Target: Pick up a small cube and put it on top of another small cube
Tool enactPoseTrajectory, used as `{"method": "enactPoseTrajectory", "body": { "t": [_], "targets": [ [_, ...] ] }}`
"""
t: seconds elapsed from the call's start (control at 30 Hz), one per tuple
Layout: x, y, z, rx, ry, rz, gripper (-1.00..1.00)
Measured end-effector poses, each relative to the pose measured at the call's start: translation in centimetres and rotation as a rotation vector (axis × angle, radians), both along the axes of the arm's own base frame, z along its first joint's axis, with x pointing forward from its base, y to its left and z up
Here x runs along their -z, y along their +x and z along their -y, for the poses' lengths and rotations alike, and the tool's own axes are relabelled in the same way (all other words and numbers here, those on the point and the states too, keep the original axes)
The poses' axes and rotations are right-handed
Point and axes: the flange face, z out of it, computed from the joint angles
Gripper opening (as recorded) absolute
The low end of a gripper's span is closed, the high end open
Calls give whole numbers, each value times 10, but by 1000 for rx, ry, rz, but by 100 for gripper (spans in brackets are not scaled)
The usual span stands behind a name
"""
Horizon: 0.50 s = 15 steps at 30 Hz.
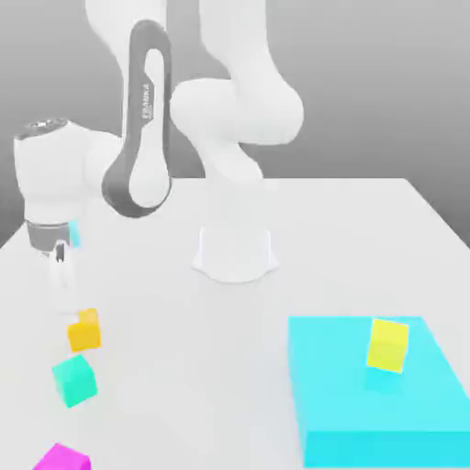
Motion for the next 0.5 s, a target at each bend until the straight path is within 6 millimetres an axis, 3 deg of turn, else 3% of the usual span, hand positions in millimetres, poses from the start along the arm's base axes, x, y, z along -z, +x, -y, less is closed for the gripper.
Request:
{"method": "enactPoseTrajectory", "body": {
  "t": [0.4,0.43,0.5],
  "targets": [
    [49,-4,-7,3,15,-5,0],
    [53,-4,-9,4,19,-6,-100],
    [53,-4,-9,4,19,-6,-100]
  ]
}}
